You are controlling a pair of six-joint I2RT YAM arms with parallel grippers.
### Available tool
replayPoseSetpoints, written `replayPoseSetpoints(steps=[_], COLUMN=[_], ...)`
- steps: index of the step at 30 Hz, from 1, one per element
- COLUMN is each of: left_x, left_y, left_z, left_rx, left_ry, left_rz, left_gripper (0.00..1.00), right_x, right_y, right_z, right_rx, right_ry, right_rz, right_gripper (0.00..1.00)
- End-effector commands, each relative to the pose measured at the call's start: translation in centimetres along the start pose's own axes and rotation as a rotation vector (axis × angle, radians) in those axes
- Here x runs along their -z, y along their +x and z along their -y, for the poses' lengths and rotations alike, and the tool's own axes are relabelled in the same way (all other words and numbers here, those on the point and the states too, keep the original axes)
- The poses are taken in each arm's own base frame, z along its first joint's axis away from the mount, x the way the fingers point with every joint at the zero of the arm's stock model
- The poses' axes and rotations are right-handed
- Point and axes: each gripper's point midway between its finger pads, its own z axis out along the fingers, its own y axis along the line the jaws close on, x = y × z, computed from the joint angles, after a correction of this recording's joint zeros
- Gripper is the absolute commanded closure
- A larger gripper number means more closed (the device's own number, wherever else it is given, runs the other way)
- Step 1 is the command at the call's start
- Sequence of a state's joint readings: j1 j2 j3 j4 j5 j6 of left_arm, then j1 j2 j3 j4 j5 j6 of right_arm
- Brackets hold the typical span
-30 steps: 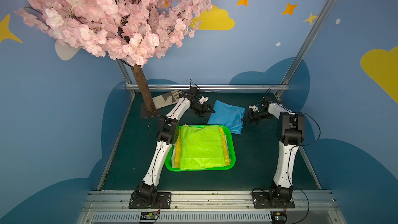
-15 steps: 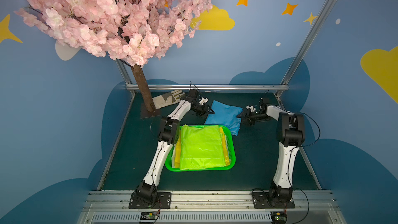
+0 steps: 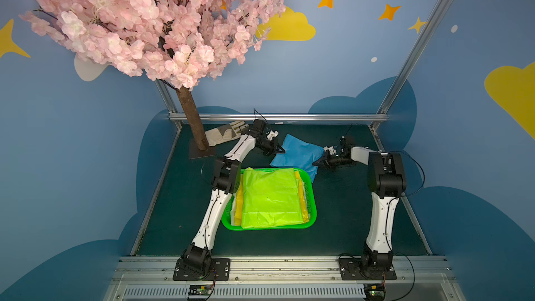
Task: Put the folded raincoat in the basket
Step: Pick up the raincoat from the center of the board, then place the raincoat in the basket.
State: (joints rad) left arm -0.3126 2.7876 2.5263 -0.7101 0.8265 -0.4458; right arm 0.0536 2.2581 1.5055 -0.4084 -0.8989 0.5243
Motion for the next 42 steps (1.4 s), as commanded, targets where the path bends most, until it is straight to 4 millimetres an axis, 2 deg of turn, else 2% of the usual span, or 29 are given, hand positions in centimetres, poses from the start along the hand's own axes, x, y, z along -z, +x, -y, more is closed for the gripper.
replayPoseSetpoints(steps=[1,10,12,15,19,22,27,33,39,42], left_x=[2.6,6.9,8.0,9.5,11.0,12.3,15.1,19.1,20.8,20.5], left_y=[-1.4,-2.8,-2.8,-2.4,-0.4,2.0,8.2,17.0,24.2,26.7], left_z=[3.9,10.1,11.6,13.4,15.6,16.9,17.0,14.0,9.8,7.9], left_rx=[-0.075,-0.169,-0.179,-0.162,-0.131,-0.096,-0.003,0.142,0.243,0.279], left_ry=[-0.003,-0.004,-0.003,0.001,-0.002,-0.029,-0.089,-0.152,-0.212,-0.218], left_rz=[0.062,0.164,0.182,0.191,0.161,0.149,0.123,0.133,0.132,0.129], left_gripper=[0.98,0.98,0.98,0.97,0.98,0.98,0.98,0.98,0.98,0.97], right_x=[2.1,7.8,9.1,10.3,11.0,10.8,10.2,7.7,5.1,3.8], right_y=[-1.3,-2.9,-2.6,-1.7,0.2,2.6,7.6,14.8,21.4,24.1], right_z=[-2.8,-9.1,-10.8,-12.3,-13.4,-14.0,-15.8,-16.0,-14.8,-13.4], right_rx=[0.061,0.213,0.254,0.27,0.26,0.25,0.258,0.272,0.307,0.317], right_ry=[-0.036,-0.079,-0.084,-0.08,-0.096,-0.091,-0.144,-0.119,-0.059,-0.015], right_rz=[0.066,0.204,0.233,0.233,0.203,0.146,0.032,-0.097,-0.202,-0.252], right_gripper=[1.0,1.0,1.0,1.0,1.0,1.0,1.0,1.0,1.0,0.99])
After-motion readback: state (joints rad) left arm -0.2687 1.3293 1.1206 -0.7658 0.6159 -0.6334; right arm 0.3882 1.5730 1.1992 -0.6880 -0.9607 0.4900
